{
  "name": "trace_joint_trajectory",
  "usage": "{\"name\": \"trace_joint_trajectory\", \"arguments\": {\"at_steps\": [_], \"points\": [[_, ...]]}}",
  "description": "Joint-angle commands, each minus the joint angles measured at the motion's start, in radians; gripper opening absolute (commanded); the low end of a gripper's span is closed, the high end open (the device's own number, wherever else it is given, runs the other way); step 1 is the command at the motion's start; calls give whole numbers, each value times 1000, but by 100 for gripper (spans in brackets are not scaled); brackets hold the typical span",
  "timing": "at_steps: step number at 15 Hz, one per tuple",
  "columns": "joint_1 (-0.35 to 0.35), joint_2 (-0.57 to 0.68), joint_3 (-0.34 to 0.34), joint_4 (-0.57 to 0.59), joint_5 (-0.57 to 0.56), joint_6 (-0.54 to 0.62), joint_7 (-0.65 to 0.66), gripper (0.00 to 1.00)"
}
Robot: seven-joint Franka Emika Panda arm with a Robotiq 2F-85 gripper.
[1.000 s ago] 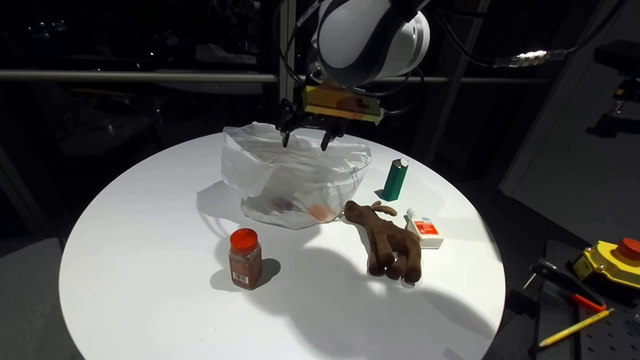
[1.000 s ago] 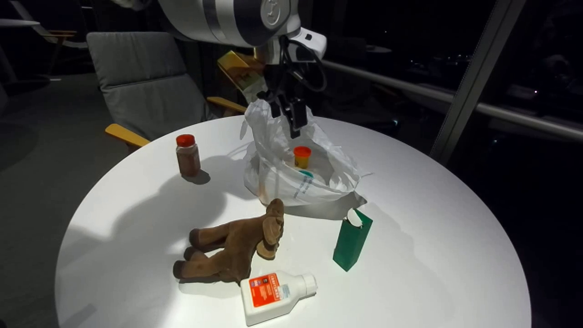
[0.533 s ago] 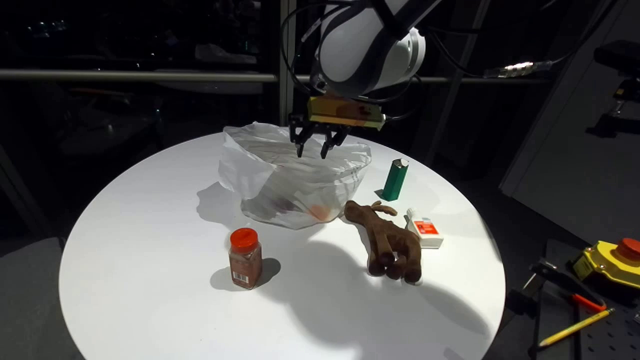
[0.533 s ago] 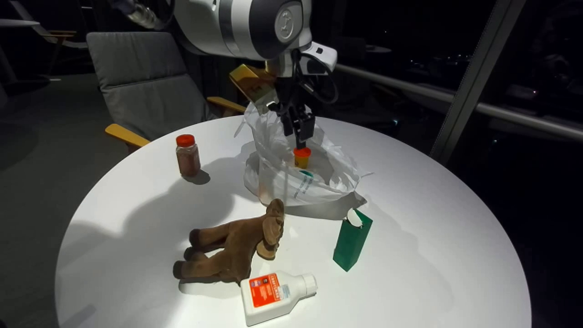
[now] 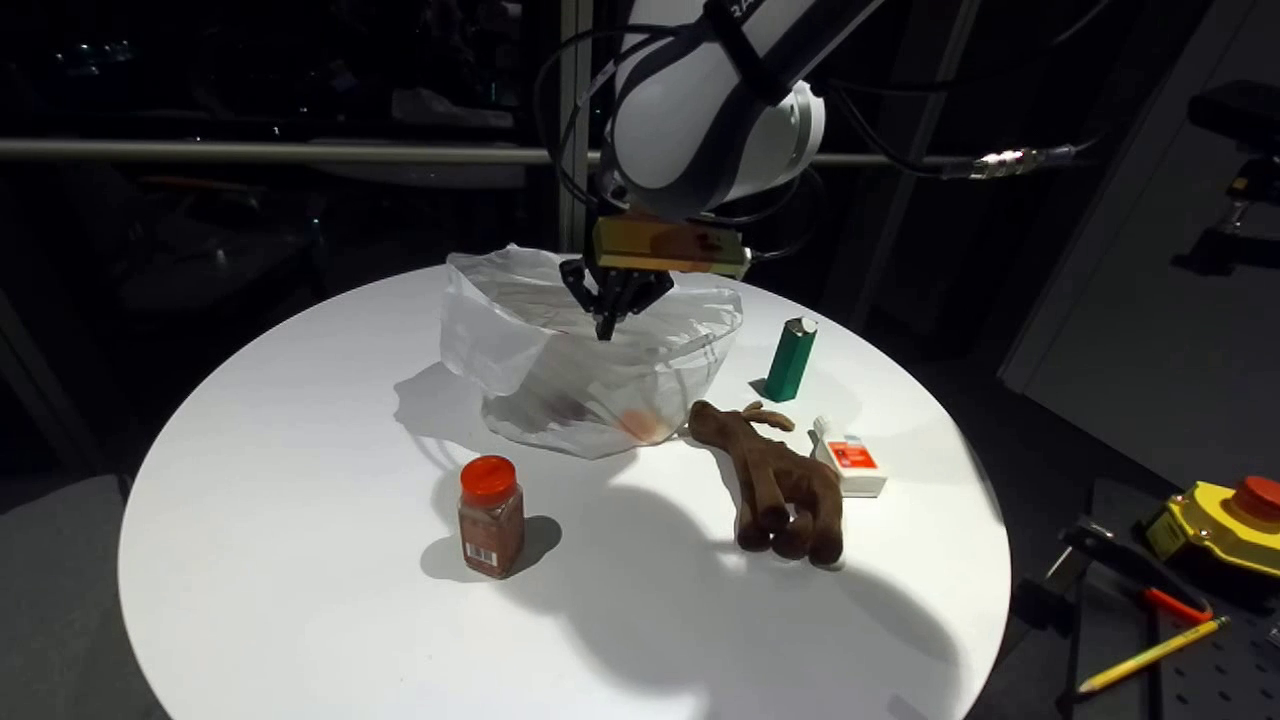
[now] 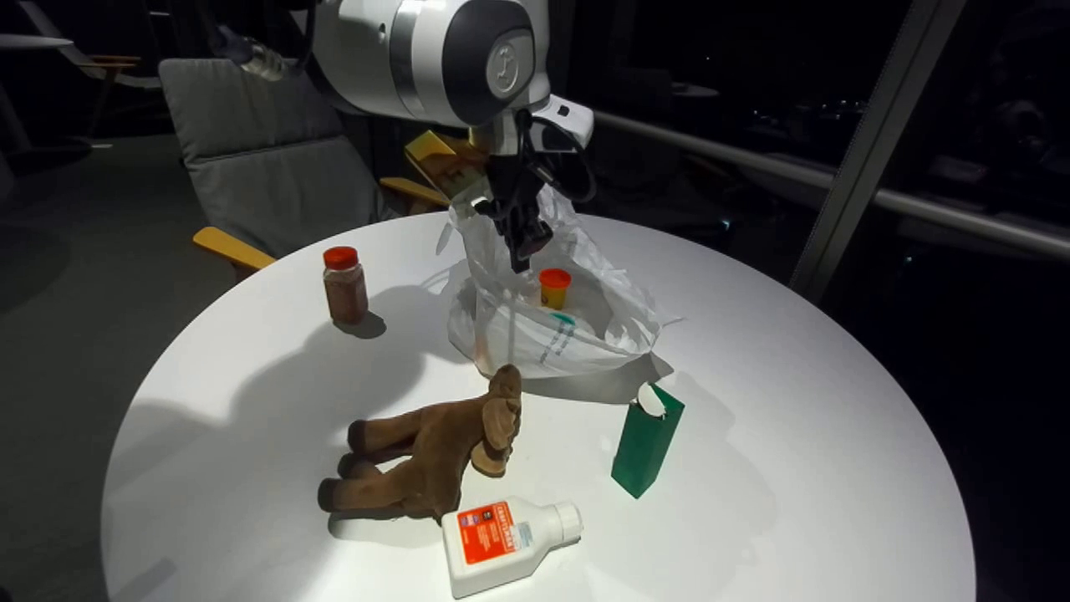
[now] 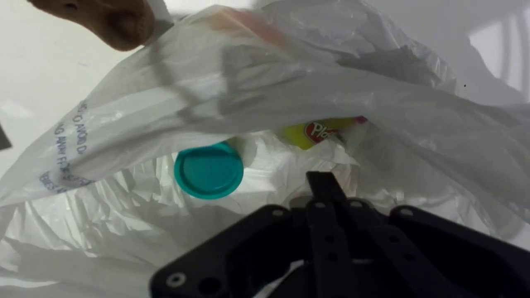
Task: Take everything out of the plastic bag
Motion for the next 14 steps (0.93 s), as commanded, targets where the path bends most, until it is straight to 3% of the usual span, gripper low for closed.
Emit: {"name": "trace_joint_trajectory", "arguments": {"at_steps": [1, 6, 14], "points": [[-15, 39, 26, 3, 14, 24, -49, 5], [-5, 58, 48, -50, 12, 44, -104, 7], [5, -87, 85, -276, 6, 135, -198, 6]]}}
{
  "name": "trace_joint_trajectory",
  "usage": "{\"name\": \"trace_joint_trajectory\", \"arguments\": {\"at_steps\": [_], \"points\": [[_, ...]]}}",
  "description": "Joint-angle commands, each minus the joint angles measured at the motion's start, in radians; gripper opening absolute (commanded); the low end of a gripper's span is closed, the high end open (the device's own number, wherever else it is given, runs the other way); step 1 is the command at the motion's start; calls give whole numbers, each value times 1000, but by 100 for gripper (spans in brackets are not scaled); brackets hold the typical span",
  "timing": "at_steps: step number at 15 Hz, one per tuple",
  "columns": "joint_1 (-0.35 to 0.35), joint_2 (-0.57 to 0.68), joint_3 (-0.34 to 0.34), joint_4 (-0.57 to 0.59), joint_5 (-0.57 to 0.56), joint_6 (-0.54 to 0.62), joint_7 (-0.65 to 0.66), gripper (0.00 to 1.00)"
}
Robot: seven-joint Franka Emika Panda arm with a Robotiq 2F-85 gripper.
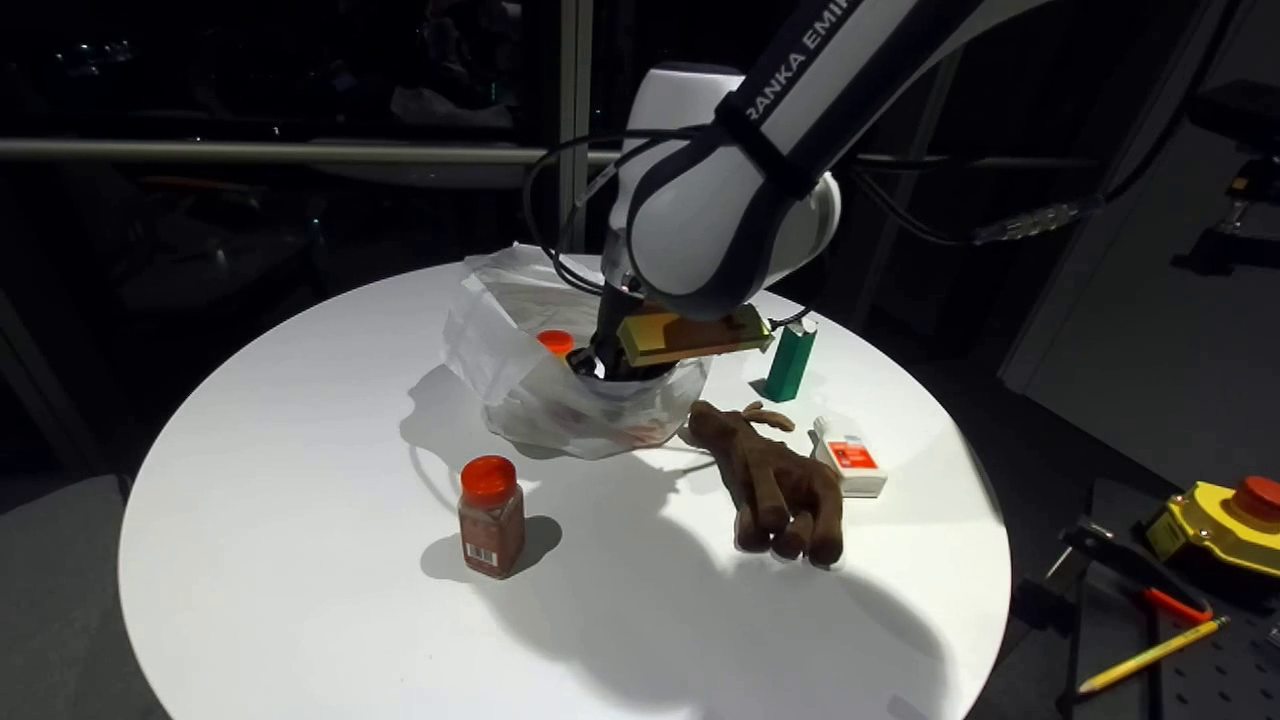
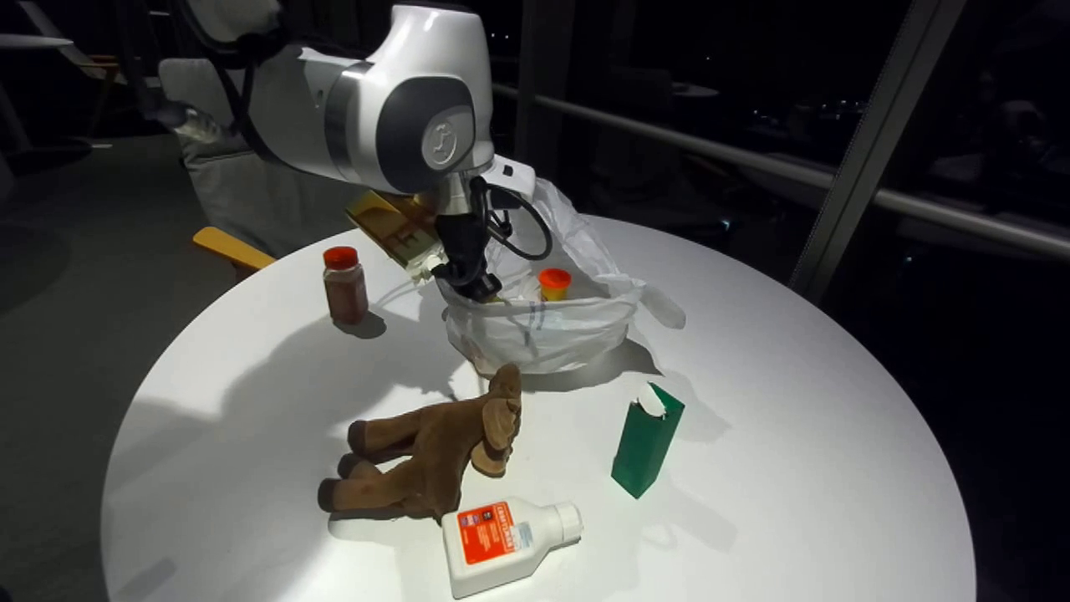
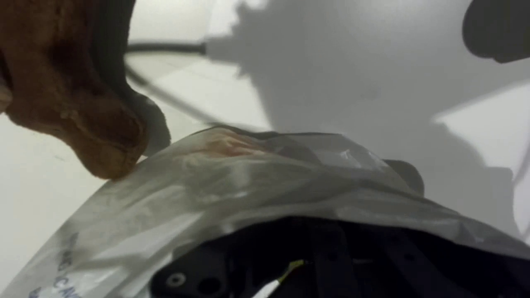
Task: Take everything out of the plastic bag
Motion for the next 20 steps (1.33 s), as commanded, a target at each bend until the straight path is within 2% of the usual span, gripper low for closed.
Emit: {"name": "trace_joint_trajectory", "arguments": {"at_steps": [1, 5, 11, 15, 16, 18, 20], "points": [[-7, -116, 26, -156, 7, 50, -66, 5], [-21, -130, 54, -209, 13, 29, -105, 6], [13, -132, 16, -192, -11, 106, -88, 6], [28, -182, -10, -168, -19, 150, -89, 7], [27, -197, -11, -163, -22, 141, -93, 31], [18, -205, -9, -137, -24, 120, -102, 32], [0, -196, 2, -108, -18, 100, -117, 45]]}}
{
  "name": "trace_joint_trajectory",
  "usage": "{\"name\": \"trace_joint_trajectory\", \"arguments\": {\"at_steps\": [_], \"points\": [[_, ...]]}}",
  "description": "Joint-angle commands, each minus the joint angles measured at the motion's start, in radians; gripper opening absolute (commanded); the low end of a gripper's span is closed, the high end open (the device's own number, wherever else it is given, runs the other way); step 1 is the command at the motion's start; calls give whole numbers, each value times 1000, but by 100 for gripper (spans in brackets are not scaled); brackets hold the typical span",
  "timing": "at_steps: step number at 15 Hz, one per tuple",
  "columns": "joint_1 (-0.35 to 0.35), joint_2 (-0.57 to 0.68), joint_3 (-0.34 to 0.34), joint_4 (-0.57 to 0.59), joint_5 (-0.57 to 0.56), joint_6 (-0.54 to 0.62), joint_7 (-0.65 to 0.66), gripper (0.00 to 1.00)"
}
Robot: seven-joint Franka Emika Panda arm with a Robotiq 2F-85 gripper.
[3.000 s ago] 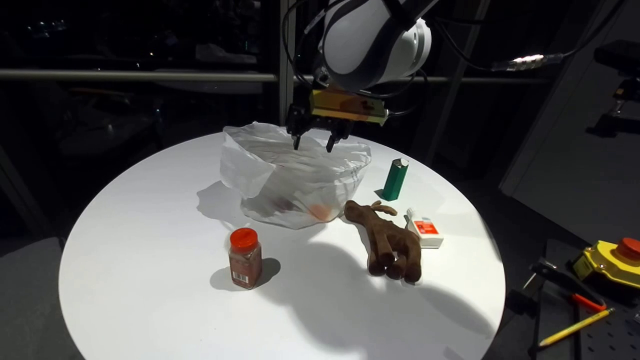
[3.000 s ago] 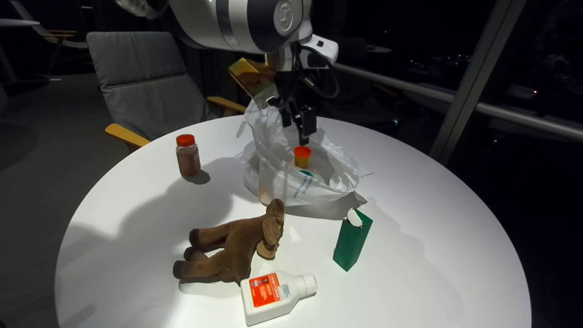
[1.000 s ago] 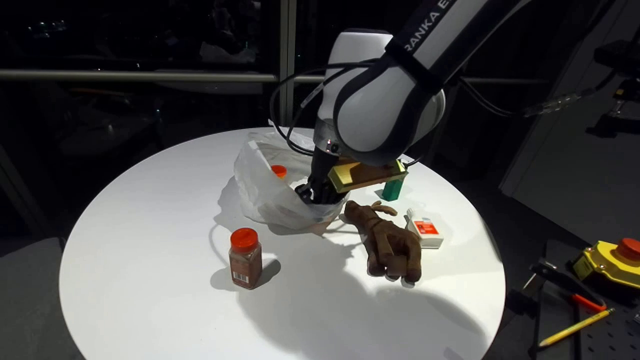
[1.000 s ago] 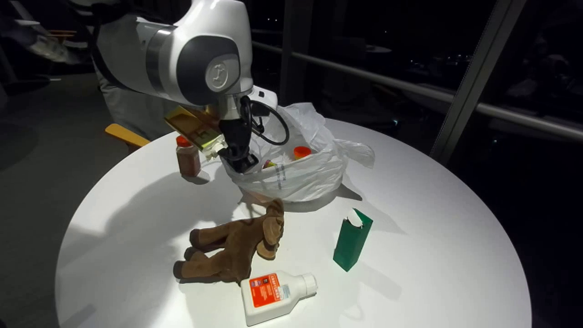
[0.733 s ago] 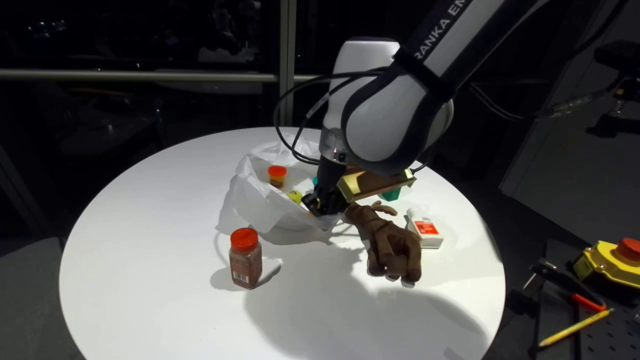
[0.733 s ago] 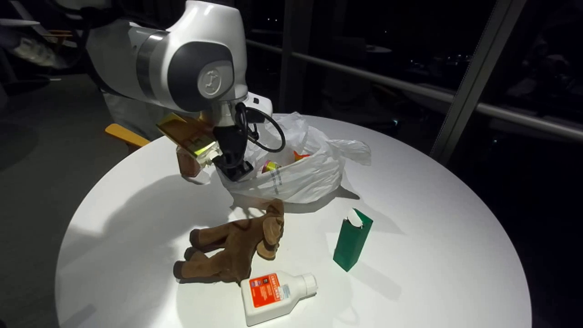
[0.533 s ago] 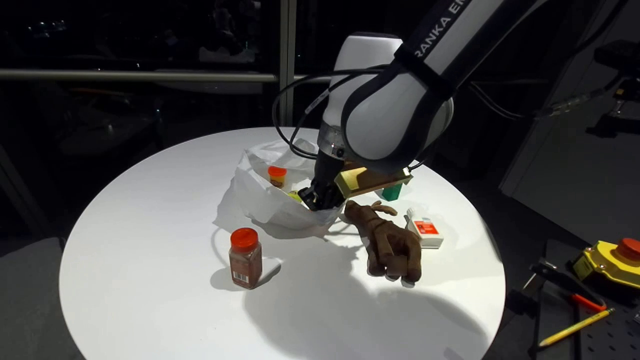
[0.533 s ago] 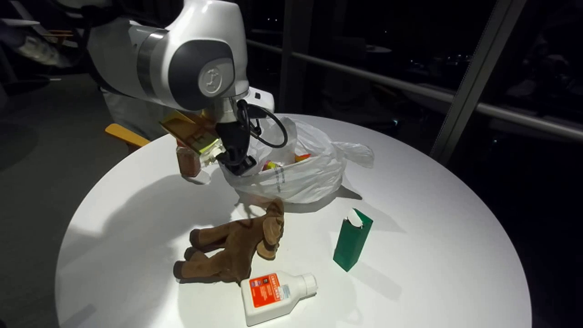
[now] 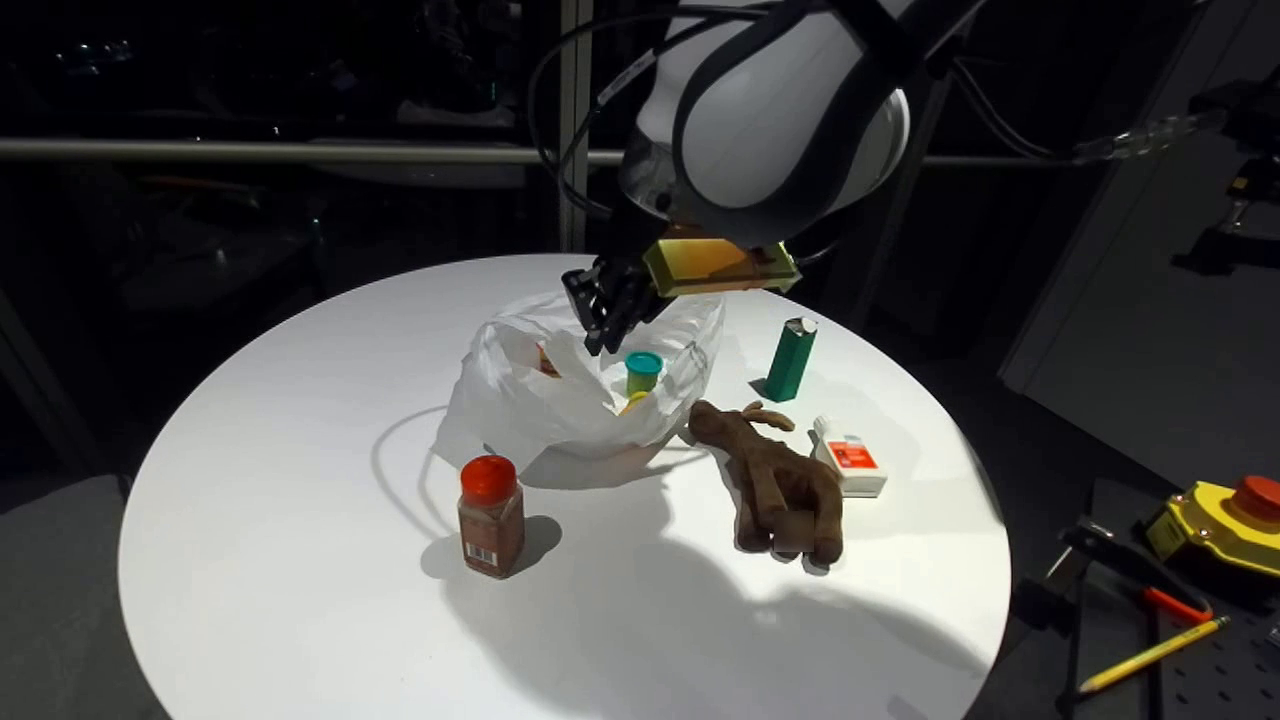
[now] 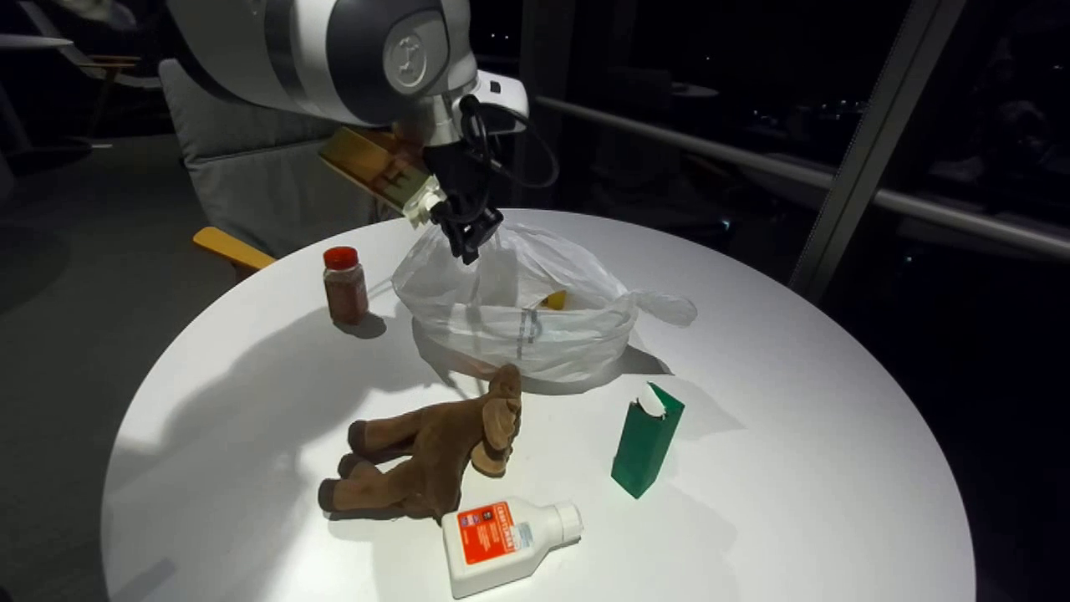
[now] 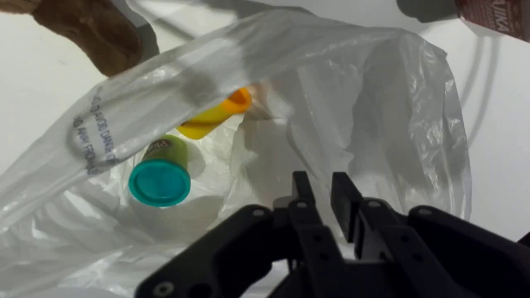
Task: Take everything out of the plastic bag
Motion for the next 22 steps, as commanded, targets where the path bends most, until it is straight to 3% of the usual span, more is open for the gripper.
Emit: {"name": "trace_joint_trajectory", "arguments": {"at_steps": [1, 3, 7, 10, 11, 13, 19, 22], "points": [[-21, 6, 7, 48, -2, -39, -28, 54], [-13, 24, -13, 68, -17, -44, -18, 69], [42, 87, -134, 122, -114, -86, 28, 98], [43, 151, -167, 166, -179, -139, 9, 100], [50, 168, -179, 177, -201, -141, 13, 75], [54, 203, -187, 203, -227, -134, 9, 73], [156, 293, -312, 280, -319, -86, 97, 24], [198, 328, -369, 313, -341, -70, 138, 6]]}}
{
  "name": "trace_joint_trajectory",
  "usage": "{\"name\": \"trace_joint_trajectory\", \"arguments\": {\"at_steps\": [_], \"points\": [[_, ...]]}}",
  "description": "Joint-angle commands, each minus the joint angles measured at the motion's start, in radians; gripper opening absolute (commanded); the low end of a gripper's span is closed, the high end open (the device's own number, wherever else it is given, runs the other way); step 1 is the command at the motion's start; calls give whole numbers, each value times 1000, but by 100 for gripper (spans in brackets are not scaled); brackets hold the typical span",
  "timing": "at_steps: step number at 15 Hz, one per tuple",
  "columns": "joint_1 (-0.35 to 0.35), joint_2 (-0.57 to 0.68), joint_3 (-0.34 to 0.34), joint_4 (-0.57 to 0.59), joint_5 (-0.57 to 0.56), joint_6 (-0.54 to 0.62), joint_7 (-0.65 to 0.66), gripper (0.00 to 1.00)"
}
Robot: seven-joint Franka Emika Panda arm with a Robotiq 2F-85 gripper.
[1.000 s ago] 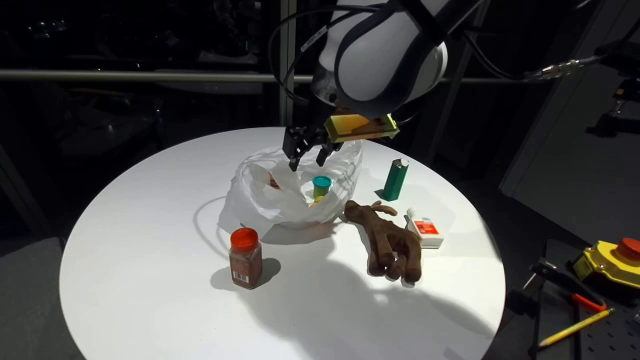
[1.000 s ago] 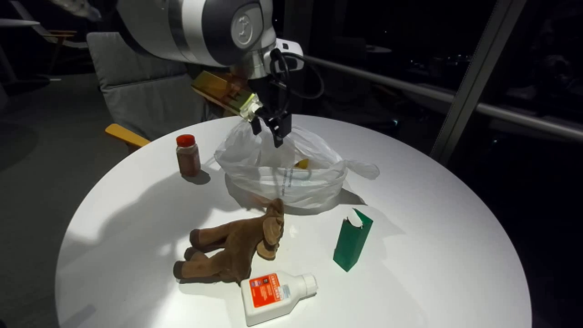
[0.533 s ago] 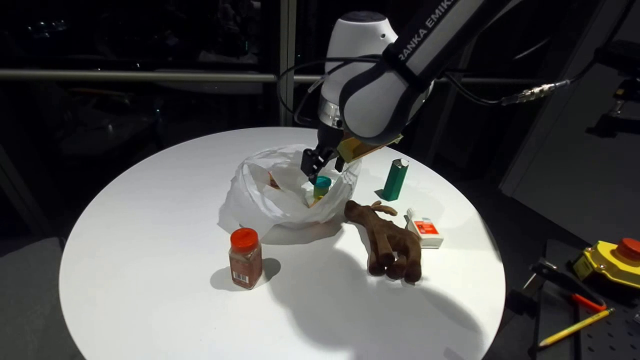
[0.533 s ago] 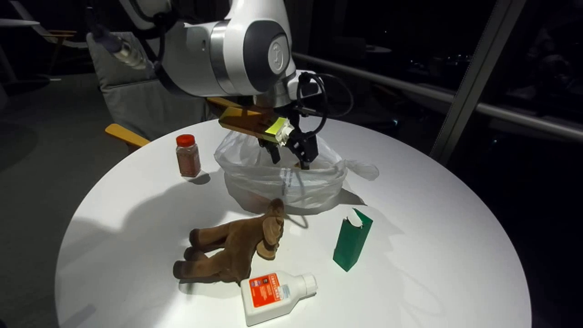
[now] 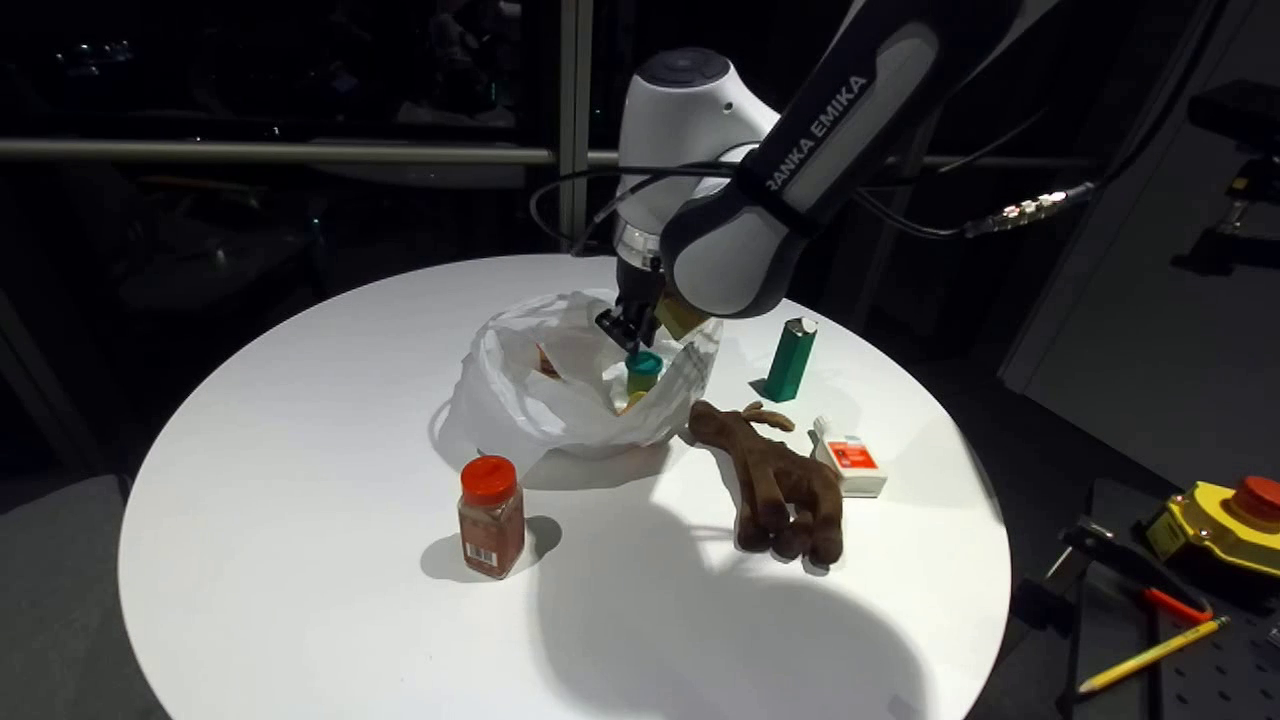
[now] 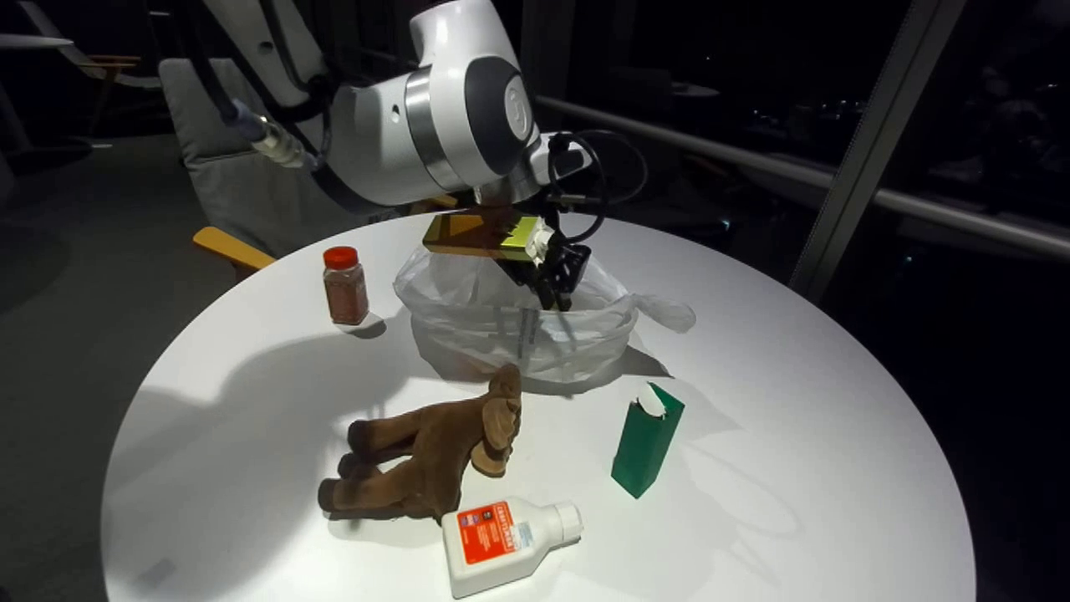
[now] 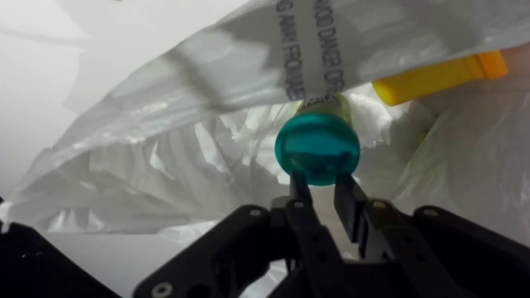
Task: Take everything out of the plastic bag
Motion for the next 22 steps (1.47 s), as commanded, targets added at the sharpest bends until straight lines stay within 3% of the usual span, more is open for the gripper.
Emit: {"name": "trace_joint_trajectory", "arguments": {"at_steps": [1, 3, 5, 11, 22], "points": [[52, 69, -75, 76, -33, 23, 70, 5], [48, 92, -75, 101, -21, 12, 69, 0], [20, 113, -55, 119, -2, 22, 59, 6], [-57, 154, -10, 147, 79, 100, 48, 6], [-350, 92, 375, 105, 297, 182, -194, 5]]}}
